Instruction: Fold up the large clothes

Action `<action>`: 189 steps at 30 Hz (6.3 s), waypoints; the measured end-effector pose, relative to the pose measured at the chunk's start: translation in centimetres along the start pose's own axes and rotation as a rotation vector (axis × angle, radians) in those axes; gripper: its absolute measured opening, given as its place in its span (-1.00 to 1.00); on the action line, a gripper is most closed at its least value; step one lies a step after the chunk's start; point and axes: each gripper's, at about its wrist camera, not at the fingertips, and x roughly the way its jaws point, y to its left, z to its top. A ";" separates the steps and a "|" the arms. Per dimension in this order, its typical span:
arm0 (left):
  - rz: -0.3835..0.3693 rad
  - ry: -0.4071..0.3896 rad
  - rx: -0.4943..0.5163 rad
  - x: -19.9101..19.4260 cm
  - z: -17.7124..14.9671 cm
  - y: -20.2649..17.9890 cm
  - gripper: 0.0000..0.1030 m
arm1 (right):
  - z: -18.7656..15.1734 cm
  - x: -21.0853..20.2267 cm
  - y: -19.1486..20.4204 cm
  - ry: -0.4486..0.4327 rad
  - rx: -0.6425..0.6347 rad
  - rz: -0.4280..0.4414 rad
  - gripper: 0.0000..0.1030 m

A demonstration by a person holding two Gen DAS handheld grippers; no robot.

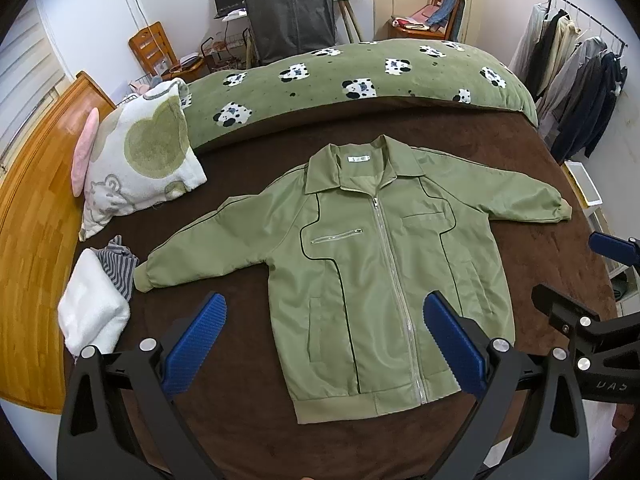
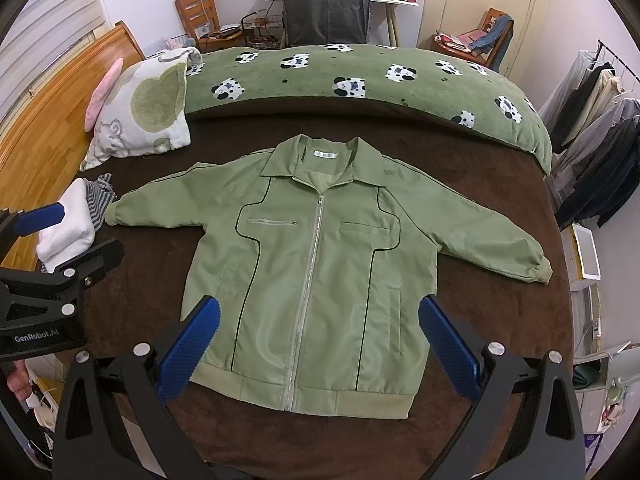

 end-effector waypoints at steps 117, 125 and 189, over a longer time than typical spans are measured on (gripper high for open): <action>-0.226 -0.242 -1.123 43.7 -13.2 43.1 -0.30 | 11.6 44.7 23.7 -0.035 -0.302 0.047 0.89; -0.248 -0.325 -1.060 41.1 -11.9 42.4 -0.78 | 11.9 47.6 23.9 0.050 -0.279 0.063 0.13; -0.571 -0.231 0.264 33.5 -1.7 -14.2 0.87 | 1.5 31.4 -16.3 -0.023 0.038 -0.308 0.89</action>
